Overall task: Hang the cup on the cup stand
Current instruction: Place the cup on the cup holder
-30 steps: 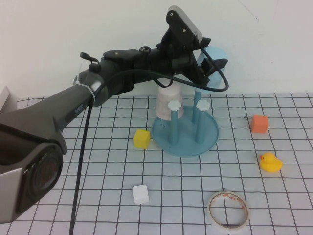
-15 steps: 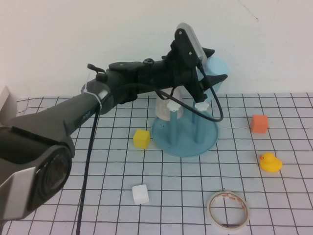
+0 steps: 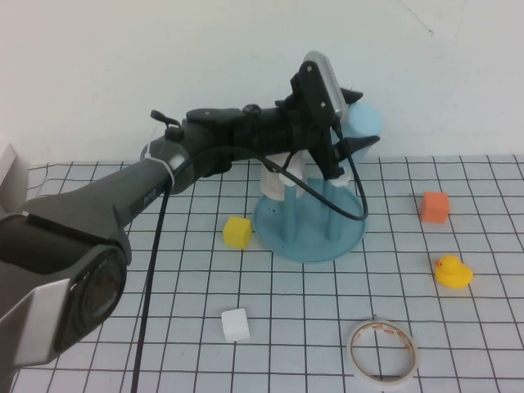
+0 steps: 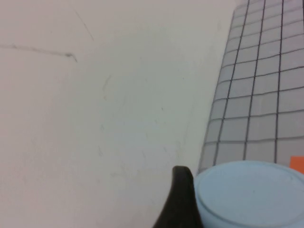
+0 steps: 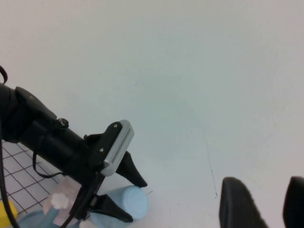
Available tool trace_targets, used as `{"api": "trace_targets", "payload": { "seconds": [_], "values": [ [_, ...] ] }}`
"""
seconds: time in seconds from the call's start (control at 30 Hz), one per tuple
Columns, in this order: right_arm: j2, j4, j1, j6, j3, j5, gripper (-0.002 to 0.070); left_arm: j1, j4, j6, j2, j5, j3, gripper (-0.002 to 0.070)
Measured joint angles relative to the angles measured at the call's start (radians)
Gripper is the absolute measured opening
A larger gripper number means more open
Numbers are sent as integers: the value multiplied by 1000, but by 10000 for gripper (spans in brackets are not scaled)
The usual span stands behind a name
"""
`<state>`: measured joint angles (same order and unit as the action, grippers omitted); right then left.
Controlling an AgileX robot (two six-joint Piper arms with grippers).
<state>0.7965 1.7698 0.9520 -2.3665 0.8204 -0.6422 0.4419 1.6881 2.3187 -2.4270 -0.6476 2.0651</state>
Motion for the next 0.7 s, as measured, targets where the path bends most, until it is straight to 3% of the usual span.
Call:
{"api": "trace_targets", "payload": {
  "seconds": [0.7],
  "values": [
    [0, 0, 0, 0, 0, 0, 218, 0, 0, 0, -10, 23, 52, 517]
  ]
}}
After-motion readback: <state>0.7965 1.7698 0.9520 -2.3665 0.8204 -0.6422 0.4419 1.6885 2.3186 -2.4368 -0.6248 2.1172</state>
